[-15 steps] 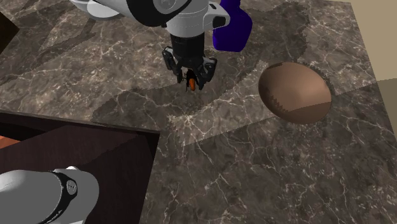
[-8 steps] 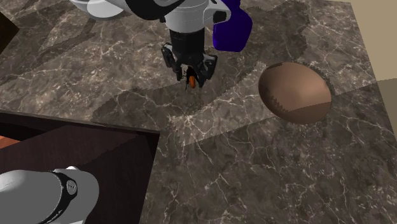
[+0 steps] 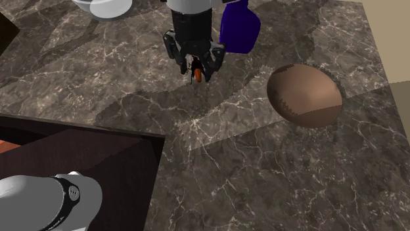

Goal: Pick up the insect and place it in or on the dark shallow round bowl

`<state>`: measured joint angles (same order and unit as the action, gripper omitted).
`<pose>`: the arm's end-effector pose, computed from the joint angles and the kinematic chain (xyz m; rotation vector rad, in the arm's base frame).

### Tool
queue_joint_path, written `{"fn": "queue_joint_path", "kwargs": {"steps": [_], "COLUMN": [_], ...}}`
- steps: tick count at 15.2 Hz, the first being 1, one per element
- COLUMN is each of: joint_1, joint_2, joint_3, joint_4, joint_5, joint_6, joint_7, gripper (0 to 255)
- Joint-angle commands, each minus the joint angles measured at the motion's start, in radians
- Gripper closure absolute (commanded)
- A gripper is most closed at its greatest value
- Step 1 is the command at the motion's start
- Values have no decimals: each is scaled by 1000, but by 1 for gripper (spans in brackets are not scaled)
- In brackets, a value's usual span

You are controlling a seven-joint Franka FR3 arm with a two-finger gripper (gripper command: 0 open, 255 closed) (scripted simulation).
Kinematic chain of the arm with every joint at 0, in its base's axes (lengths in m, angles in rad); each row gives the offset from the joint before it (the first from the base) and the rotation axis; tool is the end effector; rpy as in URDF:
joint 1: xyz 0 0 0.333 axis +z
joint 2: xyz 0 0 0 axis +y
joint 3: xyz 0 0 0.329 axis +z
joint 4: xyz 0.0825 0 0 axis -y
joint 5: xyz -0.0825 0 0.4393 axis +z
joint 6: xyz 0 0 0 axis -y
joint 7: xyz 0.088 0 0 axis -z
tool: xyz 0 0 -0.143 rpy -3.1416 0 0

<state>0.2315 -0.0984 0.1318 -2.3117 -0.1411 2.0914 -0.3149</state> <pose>0.4915 0.1742 0.3190 2.7914 1.1062 -0.1804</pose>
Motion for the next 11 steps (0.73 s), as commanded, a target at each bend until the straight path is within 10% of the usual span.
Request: {"fn": "queue_joint_path", "kwargs": {"steps": [1, 11], "joint_1": [1, 3], "joint_2": [-12, -68], "joint_3": [0, -1], "joint_4": [15, 97], "joint_5": [4, 20], "joint_6": [-28, -162], "joint_7": [-5, -29], "gripper": [255, 255]}}
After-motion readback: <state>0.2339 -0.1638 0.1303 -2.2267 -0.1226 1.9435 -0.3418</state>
